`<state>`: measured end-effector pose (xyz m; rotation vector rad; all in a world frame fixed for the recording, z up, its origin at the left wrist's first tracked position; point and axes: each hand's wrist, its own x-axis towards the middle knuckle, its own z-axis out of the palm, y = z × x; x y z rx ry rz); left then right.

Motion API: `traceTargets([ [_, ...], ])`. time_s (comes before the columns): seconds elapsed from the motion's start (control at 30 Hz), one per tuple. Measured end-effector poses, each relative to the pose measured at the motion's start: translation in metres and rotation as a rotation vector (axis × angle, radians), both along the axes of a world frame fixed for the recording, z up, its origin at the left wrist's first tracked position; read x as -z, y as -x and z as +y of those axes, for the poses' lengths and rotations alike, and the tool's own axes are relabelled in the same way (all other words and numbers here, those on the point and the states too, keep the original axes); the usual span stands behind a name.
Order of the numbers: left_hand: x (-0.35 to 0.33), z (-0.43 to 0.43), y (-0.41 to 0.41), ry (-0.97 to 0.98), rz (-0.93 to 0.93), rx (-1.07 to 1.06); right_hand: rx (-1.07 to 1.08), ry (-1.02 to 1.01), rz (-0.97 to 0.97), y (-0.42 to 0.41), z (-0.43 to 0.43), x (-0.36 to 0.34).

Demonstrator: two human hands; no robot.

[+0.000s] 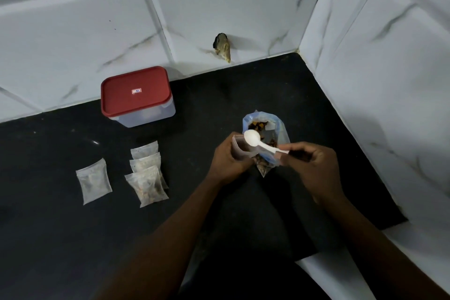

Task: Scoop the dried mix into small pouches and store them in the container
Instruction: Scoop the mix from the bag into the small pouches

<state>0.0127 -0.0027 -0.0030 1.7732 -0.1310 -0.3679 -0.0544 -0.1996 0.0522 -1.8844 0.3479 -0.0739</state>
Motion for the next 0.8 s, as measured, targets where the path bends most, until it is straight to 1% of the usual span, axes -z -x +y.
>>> traceTargets([
  [0.07, 0.001, 0.0, -0.001, -0.006, -0.018, -0.017, 0.123, -0.331, 0.096, -0.003, -0.001, -0.001],
  [0.1, 0.003, 0.001, -0.001, -0.016, -0.017, -0.017, 0.168, -0.453, 0.125, -0.005, -0.002, -0.001],
  [0.13, 0.004, 0.002, -0.001, -0.028, -0.004, -0.012, 0.205, -0.508, 0.137, -0.008, -0.005, 0.0],
  [0.17, 0.005, 0.003, -0.001, -0.034, 0.012, -0.01, 0.233, -0.521, 0.14, -0.011, -0.007, 0.001],
  [0.2, 0.006, 0.004, -0.001, -0.041, 0.019, -0.013, 0.256, -0.495, 0.132, -0.014, -0.01, 0.002],
  [0.23, 0.007, 0.005, -0.001, -0.048, 0.015, -0.016, 0.272, -0.425, 0.119, -0.018, -0.013, 0.005],
  [0.3, 0.008, 0.005, -0.001, -0.064, 0.015, -0.017, 0.269, -0.154, 0.09, -0.026, -0.02, 0.012],
  [0.37, 0.009, 0.005, -0.001, -0.077, 0.037, -0.02, 0.208, 0.158, 0.053, -0.035, -0.025, 0.018],
  [0.4, 0.011, 0.005, -0.002, -0.083, 0.047, -0.02, 0.16, 0.274, 0.026, -0.039, -0.027, 0.021],
  [0.47, 0.014, 0.005, -0.003, -0.097, 0.058, -0.021, 0.064, 0.411, -0.023, -0.048, -0.028, 0.025],
  [0.63, 0.016, 0.005, -0.009, -0.111, 0.114, 0.022, -0.074, 0.532, -0.04, -0.06, -0.017, 0.032],
  [0.7, 0.014, 0.004, -0.013, -0.126, 0.13, 0.07, -0.1, 0.531, -0.017, -0.063, -0.011, 0.032],
  [0.8, 0.013, 0.003, -0.017, -0.143, 0.152, 0.095, -0.117, 0.459, 0.088, -0.065, -0.003, 0.034],
])
